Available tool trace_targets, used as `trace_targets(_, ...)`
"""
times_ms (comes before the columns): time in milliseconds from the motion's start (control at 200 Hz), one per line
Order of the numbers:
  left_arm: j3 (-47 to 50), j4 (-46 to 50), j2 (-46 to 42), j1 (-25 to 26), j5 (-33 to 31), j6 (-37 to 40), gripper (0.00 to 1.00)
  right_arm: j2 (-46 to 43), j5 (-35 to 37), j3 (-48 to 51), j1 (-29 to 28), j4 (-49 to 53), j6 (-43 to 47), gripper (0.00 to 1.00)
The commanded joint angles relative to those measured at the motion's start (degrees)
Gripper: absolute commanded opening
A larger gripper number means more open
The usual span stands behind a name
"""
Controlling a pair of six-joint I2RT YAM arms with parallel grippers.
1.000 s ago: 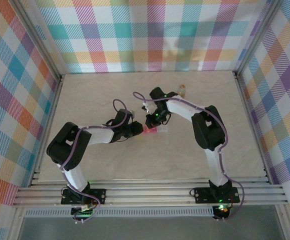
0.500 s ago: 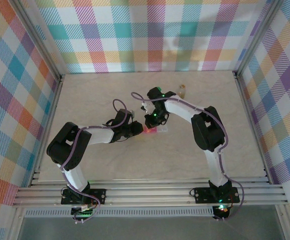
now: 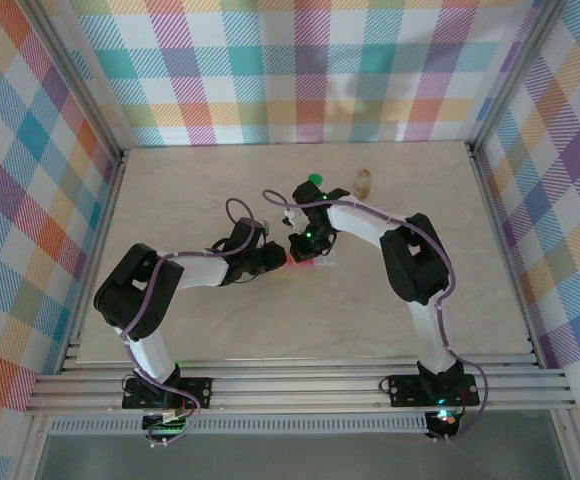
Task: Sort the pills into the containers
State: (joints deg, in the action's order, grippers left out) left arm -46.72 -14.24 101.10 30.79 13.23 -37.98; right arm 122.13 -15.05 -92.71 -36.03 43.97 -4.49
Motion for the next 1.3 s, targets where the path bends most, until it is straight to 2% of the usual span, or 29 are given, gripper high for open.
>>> trace_targets(0, 0.94, 4.56, 3.06, 0.24, -2.74, 0.11, 0.18, 1.81, 1.97, 4.40, -0.16, -1.72, -2.48, 0.00)
trace_targets(355, -1.61, 7.33, 1.52, 0.24, -3.82, 1.42, 0.18, -8.58, 3.78, 2.85, 0.15, -6.74, -6.11, 0.00)
trace_targets(540, -2.06, 7.79, 1.34, 0.28, -3.70, 1.42, 0.18, -6.56, 4.16, 1.27, 0.11, -5.40, -6.20, 0.00)
trace_targets(730, -2.05, 7.89, 0.57, 0.27, -3.89, 2.24, 0.20, -6.56, 3.18, 6.87, 0.13, -10.75, -8.38, 0.00)
trace_targets(880, -4.53, 11.33, -2.38, 0.24, -6.29, 4.57, 0.23, -14.60, 6.94, 12.91, 0.15, -16.41, -9.28, 0.00)
trace_targets(1005, -8.14, 15.59, -4.83, 0.24, -8.03, 6.71, 0.24, -24.93, 10.83, 19.42, 0.17, -20.77, -10.14, 0.00)
trace_targets(1095, -9.59, 17.59, -8.44, 0.25, -9.70, 8.79, 0.27, -34.29, 15.22, 26.14, 0.17, -24.60, -10.11, 0.14)
trace_targets(1165, -9.47, 18.57, -13.03, 0.24, -12.69, 10.62, 0.28, -42.33, 18.61, 32.02, 0.27, -27.66, -8.14, 0.19)
trace_targets(1225, -8.75, 18.98, -17.76, 0.33, -15.69, 12.88, 0.34, -49.31, 23.41, 37.61, 0.42, -30.77, -5.93, 0.27)
trace_targets(1295, -6.41, 17.82, -24.72, 0.46, -20.23, 16.54, 0.44, -57.24, 30.81, 44.32, 0.87, -34.92, -3.35, 0.42)
